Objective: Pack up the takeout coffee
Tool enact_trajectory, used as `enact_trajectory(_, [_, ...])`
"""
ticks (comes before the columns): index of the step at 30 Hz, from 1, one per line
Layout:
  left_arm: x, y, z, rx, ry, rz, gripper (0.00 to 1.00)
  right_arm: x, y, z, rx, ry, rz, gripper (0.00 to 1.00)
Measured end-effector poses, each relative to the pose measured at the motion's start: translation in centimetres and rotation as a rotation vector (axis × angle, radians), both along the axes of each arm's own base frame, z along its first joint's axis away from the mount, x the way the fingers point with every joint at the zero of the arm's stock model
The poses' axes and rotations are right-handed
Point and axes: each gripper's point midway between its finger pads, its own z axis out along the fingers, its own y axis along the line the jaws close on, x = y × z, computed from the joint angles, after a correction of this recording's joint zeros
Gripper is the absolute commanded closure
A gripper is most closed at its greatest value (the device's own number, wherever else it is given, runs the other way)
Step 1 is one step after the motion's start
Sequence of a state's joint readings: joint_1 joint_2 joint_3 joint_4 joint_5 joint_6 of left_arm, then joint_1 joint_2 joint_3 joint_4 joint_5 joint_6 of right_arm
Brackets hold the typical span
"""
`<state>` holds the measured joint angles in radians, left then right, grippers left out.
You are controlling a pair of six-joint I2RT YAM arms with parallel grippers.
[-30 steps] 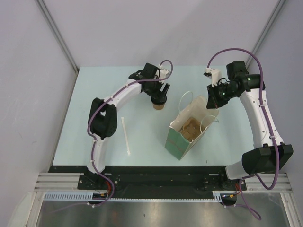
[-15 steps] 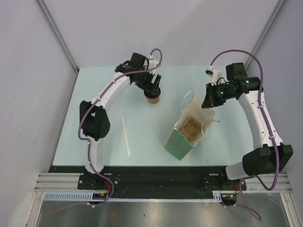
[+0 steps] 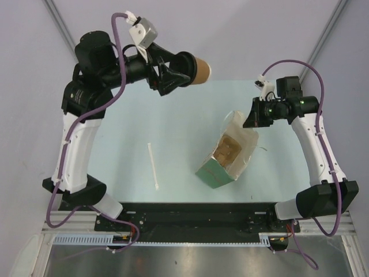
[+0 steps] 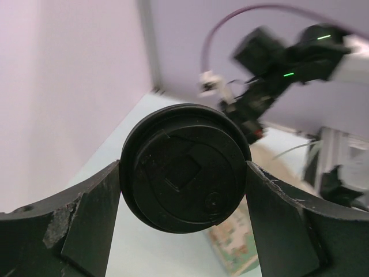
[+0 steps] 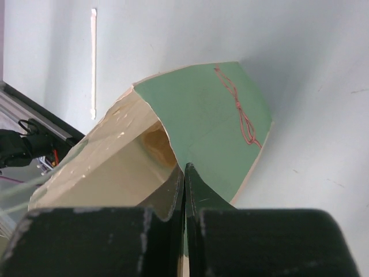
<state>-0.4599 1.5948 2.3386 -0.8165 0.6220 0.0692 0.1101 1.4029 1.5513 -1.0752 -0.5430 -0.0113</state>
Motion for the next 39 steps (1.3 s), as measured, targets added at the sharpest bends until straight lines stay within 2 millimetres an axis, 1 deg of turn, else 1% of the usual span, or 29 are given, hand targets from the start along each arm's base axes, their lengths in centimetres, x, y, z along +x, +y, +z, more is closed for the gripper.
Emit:
enact_trajectory(2, [-3.3, -1.6, 1.9, -0.034, -0.041, -0.099, 0.53, 0.1, 0.2, 0.1, 0.011, 0.011, -0.019, 1.0])
enact_trajectory(3, [-4.5, -2.4, 2.1, -0.039, -0.045, -0.139, 0.53, 0.1, 0.2, 0.1, 0.016, 0.018, -0.026, 1.0])
enact_trajectory(4, [-6.1, -3.7, 2.0, -0.041, -0.04, -0.198, 0.53, 0.2, 0.3, 0.0, 0.022, 0.028, -0.037, 1.0])
enact_trajectory(5, [-6.8, -4.4, 1.8, -0.038, -0.033, -0.229, 0.53, 0.3, 0.4, -0.1, 0.027, 0.04, -0.048, 1.0])
enact_trajectory(6, [-8.0, -5.8, 1.2, -0.028, -0.015, -0.28, 0.53, 0.4, 0.5, -0.3, 0.031, 0.055, -0.061, 1.0])
enact_trajectory(7, [-8.6, -6.6, 0.6, -0.016, -0.004, -0.307, 0.53, 0.5, 0.5, -0.5, 0.034, 0.064, -0.068, 1.0])
enact_trajectory(10, [-10.1, -9.1, -2.3, 0.049, 0.049, -0.37, 0.53, 0.9, 0.6, -0.9, 0.045, 0.1, -0.103, 1.0])
enact_trajectory(13, [-11.2, -11.7, -6.6, 0.152, 0.12, -0.414, 0.55, 1.1, 0.7, -1.1, 0.058, 0.128, -0.141, 1.0])
enact_trajectory(15, [-11.5, -12.8, -9.1, 0.209, 0.16, -0.431, 0.55, 1.2, 0.8, -1.1, 0.067, 0.139, -0.155, 1.0])
enact_trajectory(17, [-11.5, -13.6, -11.7, 0.271, 0.196, -0.431, 0.55, 1.2, 0.8, -1.0, 0.077, 0.15, -0.17, 1.0])
enact_trajectory(18, [-11.4, -13.8, -12.8, 0.295, 0.207, -0.428, 0.56, 1.2, 0.9, -1.0, 0.081, 0.153, -0.175, 1.0])
enact_trajectory(20, [-11.2, -14.1, -15.4, 0.356, 0.242, -0.412, 0.57, 1.2, 1.0, -0.9, 0.09, 0.16, -0.181, 1.0])
enact_trajectory(23, [-10.6, -13.8, -18.7, 0.436, 0.278, -0.377, 0.57, 1.0, 1.2, -0.9, 0.104, 0.17, -0.171, 1.0])
enact_trajectory(26, [-9.6, -13.0, -21.8, 0.52, 0.301, -0.326, 0.58, 0.6, 1.4, -1.2, 0.115, 0.186, -0.153, 1.0])
enact_trajectory(29, [-8.5, -12.3, -23.3, 0.565, 0.311, -0.289, 0.58, -0.2, 1.6, -1.4, 0.127, 0.206, -0.118, 1.0])
enact_trajectory(31, [-7.2, -11.6, -23.6, 0.582, 0.303, -0.254, 0.58, -0.9, 1.6, -1.4, 0.132, 0.219, -0.091, 1.0])
enact_trajectory(32, [-6.7, -11.3, -23.7, 0.582, 0.303, -0.239, 0.58, -1.4, 1.7, -1.4, 0.137, 0.225, -0.073, 0.98])
enact_trajectory(33, [-5.8, -10.8, -23.7, 0.586, 0.297, -0.22, 0.59, -1.8, 1.9, -1.4, 0.143, 0.231, -0.055, 0.9])
enact_trajectory(35, [-4.6, -9.9, -23.6, 0.591, 0.289, -0.189, 0.59, -2.9, 2.2, -1.2, 0.159, 0.242, -0.019, 0.78])
enact_trajectory(38, [-2.9, -8.6, -23.6, 0.602, 0.275, -0.15, 0.59, -5.0, 2.9, -0.4, 0.194, 0.25, 0.059, 0.66])
enact_trajectory(39, [-2.5, -8.2, -23.6, 0.607, 0.27, -0.144, 0.59, -5.5, 3.2, -0.1, 0.204, 0.25, 0.079, 0.54])
